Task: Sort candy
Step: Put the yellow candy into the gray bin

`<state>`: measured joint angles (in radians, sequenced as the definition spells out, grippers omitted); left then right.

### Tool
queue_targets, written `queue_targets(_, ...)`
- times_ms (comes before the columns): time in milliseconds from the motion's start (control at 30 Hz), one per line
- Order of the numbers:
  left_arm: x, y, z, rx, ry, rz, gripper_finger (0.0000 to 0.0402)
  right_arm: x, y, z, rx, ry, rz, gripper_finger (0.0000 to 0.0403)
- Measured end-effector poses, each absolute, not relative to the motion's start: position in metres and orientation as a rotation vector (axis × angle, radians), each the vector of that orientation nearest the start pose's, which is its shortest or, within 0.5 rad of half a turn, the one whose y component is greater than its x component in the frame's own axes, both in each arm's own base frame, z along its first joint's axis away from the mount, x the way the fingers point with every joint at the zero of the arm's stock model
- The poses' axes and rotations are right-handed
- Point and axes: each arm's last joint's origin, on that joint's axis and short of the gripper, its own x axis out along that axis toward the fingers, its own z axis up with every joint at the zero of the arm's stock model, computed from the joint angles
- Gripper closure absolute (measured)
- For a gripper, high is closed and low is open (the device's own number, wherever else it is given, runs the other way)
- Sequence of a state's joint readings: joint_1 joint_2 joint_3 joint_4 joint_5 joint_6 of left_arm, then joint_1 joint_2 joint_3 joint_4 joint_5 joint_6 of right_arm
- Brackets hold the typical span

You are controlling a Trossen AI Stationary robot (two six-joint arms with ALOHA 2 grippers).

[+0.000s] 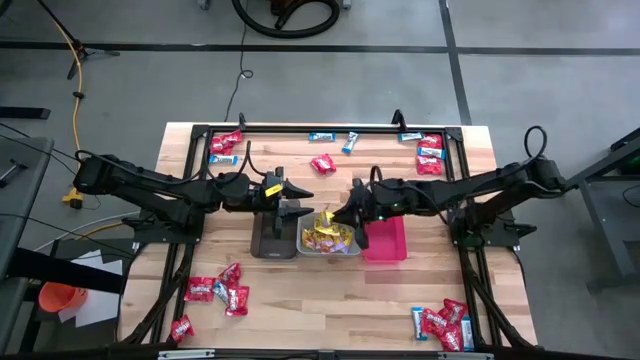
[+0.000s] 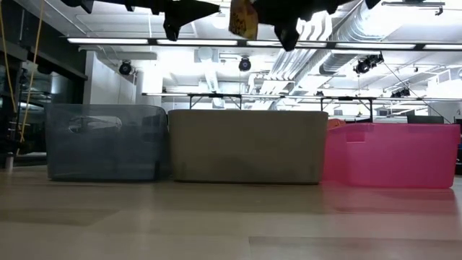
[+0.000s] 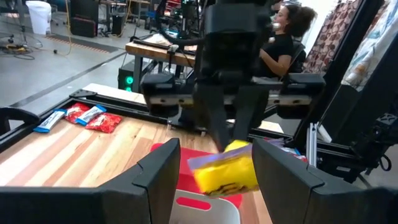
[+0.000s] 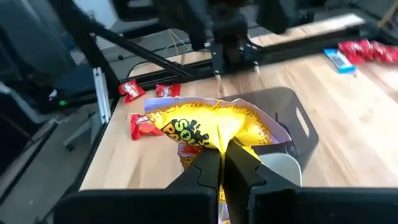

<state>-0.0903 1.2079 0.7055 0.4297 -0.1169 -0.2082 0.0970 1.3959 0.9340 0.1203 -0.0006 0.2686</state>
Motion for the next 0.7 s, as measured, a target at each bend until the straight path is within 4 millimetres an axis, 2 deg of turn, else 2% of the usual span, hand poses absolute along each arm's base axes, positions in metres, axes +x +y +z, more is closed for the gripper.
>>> queue_targets(67,0.265,-0.021,0.278,-0.201,0.069,0.034,0.0214,0.31,0.028,0.272,0.28,0.38,0.038,0.0387)
queue_targets(167,0.265,-0.021,0.278,-0.201,0.069,0.033,0.0213,0.308,0.026,0.267,0.297,0.438,0.036,0.0345)
queue_targets(467,0.265,-0.021,0.278,-0.2,0.069,0.031,0.0213,0.305,0.028,0.261,0.303,0.513,0.068,0.0163)
queue_targets(567,0.265,-0.021,0.278,-0.2,0.069,0.031,0.0213,0.305,0.028,0.261,0.283,0.518,0.08,0.0133)
queue_targets(700,0.265,-0.021,0.278,-0.2,0.069,0.032,0.0213,0.302,0.026,0.26,0.214,0.585,0.027,0.0124)
